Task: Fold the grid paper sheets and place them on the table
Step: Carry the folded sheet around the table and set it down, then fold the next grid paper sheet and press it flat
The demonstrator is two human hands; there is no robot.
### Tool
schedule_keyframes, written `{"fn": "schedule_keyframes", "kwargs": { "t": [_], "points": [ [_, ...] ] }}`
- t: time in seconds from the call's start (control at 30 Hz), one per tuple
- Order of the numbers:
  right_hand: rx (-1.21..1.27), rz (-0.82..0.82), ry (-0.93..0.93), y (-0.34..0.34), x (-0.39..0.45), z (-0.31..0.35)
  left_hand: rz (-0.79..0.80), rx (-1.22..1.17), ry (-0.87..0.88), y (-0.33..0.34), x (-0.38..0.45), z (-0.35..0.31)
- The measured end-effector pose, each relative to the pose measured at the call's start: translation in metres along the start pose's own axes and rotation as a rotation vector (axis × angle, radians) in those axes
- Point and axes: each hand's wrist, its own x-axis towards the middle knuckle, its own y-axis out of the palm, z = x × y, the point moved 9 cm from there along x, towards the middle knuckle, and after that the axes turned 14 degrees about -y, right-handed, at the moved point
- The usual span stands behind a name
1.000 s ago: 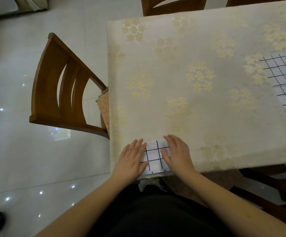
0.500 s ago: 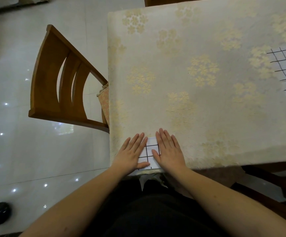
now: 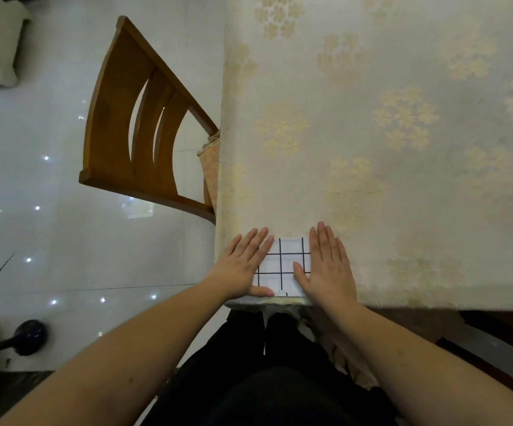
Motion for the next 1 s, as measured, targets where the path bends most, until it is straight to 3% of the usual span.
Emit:
{"fn": "schedule_keyframes", "kwargs": {
  "t": [0.2,0.4,0.53,0.7,1.0],
  "points": [
    [-0.012,0.053,0.001,-0.001,0.000,0.003,0.074,0.067,-0.040,-0.012,-0.008,-0.007],
    [-0.062,0.166,0.039,-0.037,0.013,0.029,0.000,0.047,-0.173,-0.049,-0.029,0.002],
    [-0.019,0.057,-0.029,-0.077,0.024,0.093,-0.091,-0.043,-0.262,-0.076,-0.064,0.039],
    [-0.042,0.072,-0.097,-0.093,0.023,0.177,-0.197,-0.186,-0.296,-0.105,-0.143,0.099],
    [-0.106,0.055,-0.294,-0.115,0.023,0.361,-0.267,-0.176,-0.504,-0.072,-0.272,0.247]
  ]
}}
